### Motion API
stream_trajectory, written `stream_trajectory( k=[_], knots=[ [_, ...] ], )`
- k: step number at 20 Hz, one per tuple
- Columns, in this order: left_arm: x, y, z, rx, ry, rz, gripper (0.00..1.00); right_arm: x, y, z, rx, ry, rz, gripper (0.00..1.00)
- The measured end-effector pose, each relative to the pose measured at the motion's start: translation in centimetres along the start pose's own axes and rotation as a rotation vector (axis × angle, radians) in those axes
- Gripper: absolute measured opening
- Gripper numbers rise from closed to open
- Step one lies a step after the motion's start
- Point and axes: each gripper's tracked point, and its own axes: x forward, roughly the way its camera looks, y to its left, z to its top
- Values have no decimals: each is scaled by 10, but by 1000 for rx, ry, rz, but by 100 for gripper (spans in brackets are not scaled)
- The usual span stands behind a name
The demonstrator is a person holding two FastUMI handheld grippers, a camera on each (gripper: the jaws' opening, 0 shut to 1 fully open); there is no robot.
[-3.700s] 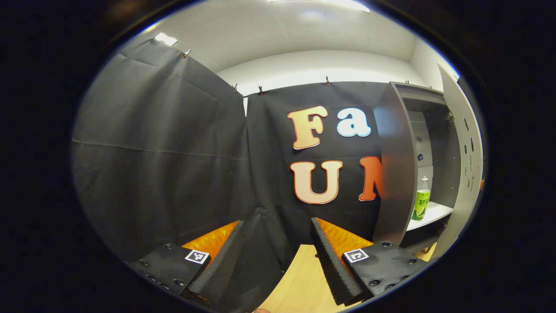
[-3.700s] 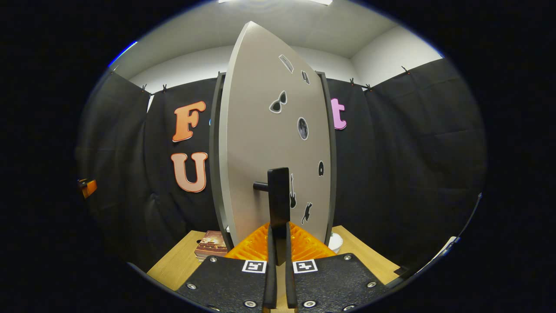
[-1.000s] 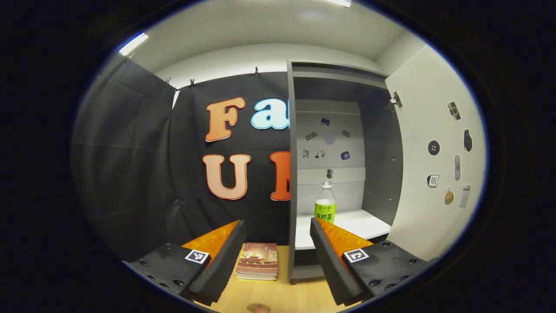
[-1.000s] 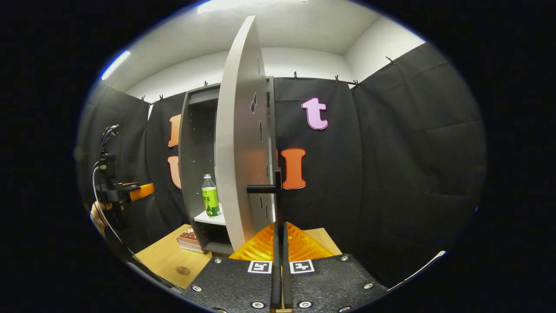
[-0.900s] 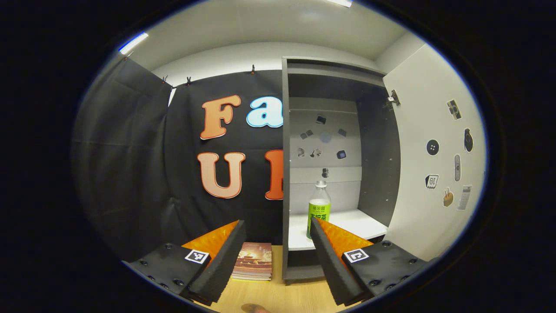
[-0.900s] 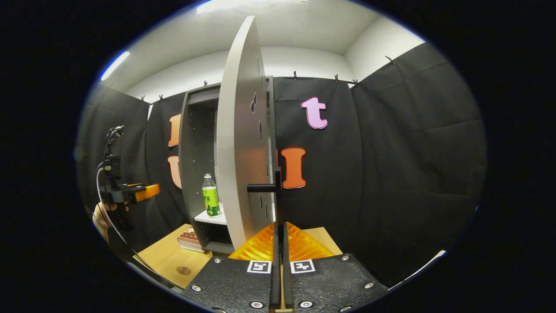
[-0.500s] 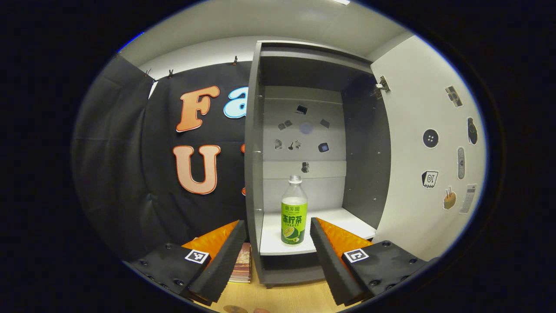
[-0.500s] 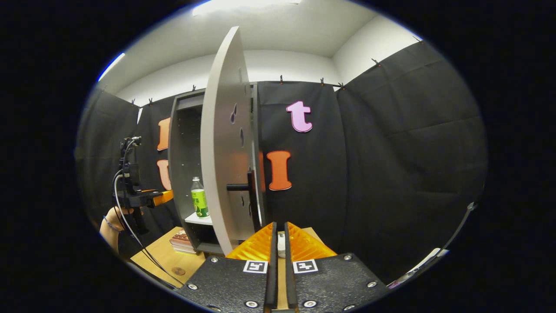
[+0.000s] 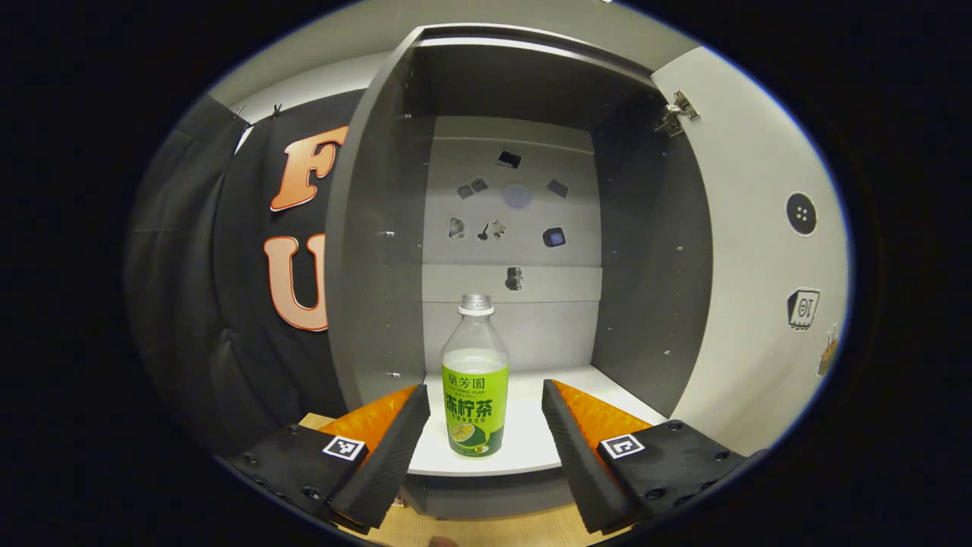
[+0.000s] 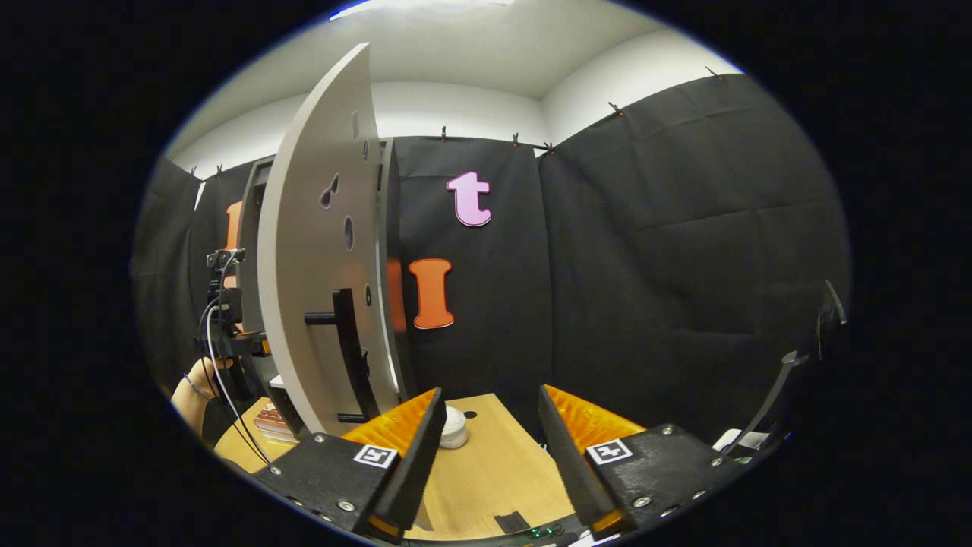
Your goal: Open the cabinet door with the right hand, grasp the bottle in the cabinet with the left hand and place it on the coaster, then close the cabinet door with the right hand.
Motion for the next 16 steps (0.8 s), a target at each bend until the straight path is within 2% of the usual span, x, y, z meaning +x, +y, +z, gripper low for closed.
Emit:
stream_trajectory(
  k=[1,3,4,5,6,13,14,15,16],
  knots=[
    [8,0,-2,1,8,5,97,1,-4,1,-1,-2,-17,88],
    [22,2,-2,7,7,15,94,1,-9,2,6,-1,-42,92],
    [29,2,-2,9,7,16,94,1,-10,1,10,0,-53,99],
    [35,2,-2,12,8,19,97,2,-12,1,14,1,-65,99],
    [42,2,-3,14,13,22,97,2,-14,0,18,3,-74,93],
    [68,8,-26,8,77,39,97,10,-23,-7,35,32,-100,93],
    [68,9,-27,9,78,42,100,11,-24,-8,36,33,-101,93],
    [67,11,-26,10,76,43,94,13,-25,-9,37,35,-102,93],
    [67,11,-25,10,75,42,93,13,-26,-9,39,37,-100,93]
  ],
)
